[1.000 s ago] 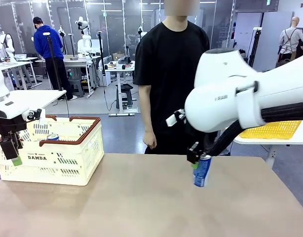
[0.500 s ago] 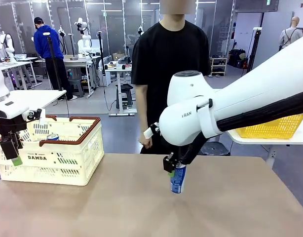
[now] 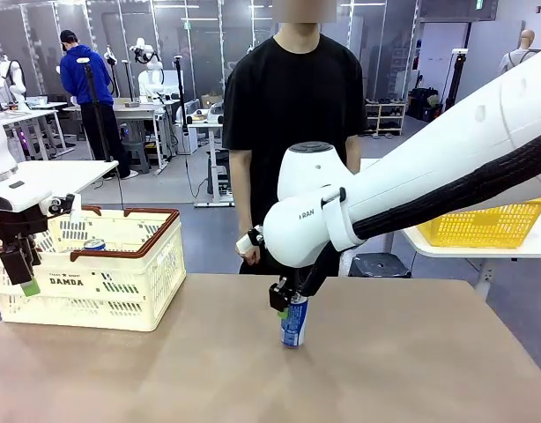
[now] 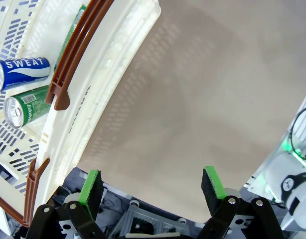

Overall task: Place the drinks into the Shopping basket.
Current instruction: Pick up one drink and place it into the Shopping basket.

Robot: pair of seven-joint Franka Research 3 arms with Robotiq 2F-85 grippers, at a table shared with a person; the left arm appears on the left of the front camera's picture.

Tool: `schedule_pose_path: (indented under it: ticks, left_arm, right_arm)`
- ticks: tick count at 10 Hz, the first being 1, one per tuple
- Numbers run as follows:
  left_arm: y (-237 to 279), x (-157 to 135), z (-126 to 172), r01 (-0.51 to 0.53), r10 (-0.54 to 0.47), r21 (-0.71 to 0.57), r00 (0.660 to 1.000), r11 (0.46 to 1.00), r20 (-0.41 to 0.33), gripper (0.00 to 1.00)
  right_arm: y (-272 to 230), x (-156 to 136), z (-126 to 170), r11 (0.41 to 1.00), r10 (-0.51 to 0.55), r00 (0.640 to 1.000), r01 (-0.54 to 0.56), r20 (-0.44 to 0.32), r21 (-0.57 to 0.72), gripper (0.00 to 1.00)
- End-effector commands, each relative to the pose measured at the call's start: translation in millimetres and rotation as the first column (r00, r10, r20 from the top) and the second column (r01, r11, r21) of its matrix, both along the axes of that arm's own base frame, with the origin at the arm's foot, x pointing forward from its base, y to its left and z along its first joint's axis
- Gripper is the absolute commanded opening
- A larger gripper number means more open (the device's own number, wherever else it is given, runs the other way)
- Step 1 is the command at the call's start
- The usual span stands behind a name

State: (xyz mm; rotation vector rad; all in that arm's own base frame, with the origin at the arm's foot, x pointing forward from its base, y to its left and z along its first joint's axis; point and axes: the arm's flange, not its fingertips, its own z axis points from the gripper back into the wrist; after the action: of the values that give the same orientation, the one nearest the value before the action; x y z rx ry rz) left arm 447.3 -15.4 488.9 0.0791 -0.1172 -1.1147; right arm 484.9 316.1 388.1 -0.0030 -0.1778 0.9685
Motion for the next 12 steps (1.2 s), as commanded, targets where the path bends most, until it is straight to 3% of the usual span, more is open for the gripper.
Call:
schedule_pose_path:
  ticks: [1,6,7,8,9,10,12]
  left_arm:
    - [0.6,-0.4,1.3,-0.008,0.008,0.015,1.0,1.0,0.006,1.0]
    - [0.6,-0.4,1.3,-0.008,0.008,0.015,1.0,1.0,0.006,1.0]
    - [0.6,-0.4,1.3,-0.008,0.008,0.015,1.0,1.0,0.006,1.0]
    - [0.6,-0.4,1.3,-0.008,0.008,0.015,1.0,1.0,0.006,1.0]
    - [0.6,-0.4,1.3,-0.008,0.008,0.015,1.0,1.0,0.006,1.0]
    - [0.6,-0.4,1.3,-0.008,0.008,0.015,1.0,1.0,0.006,1.0]
    - [0.6,-0.4,1.3,-0.008,0.008,0.015,1.0,1.0,0.006,1.0]
  right_arm:
    - [7.0,7.5,-3.8,0.999,0.033,0.999,-0.034,0.03,0.025,0.0]
    - [9.7,11.6,-9.8,0.999,0.032,0.999,-0.032,-0.015,0.015,0.0]
    - [10.4,11.1,-10.9,0.999,0.04,0.999,-0.04,-0.02,0.005,0.59]
    - [11.1,10.5,-10.4,0.999,0.049,0.999,-0.049,-0.011,-0.012,0.75]
    - [11.0,10.7,-8.8,0.997,0.067,0.998,-0.066,0.001,-0.026,0.79]
    - [10.2,11.3,-6.4,0.997,0.073,0.997,-0.073,0.006,-0.038,0.95]
    - [9.3,11.6,0.3,0.993,0.098,0.995,-0.097,0.015,-0.065,1.0]
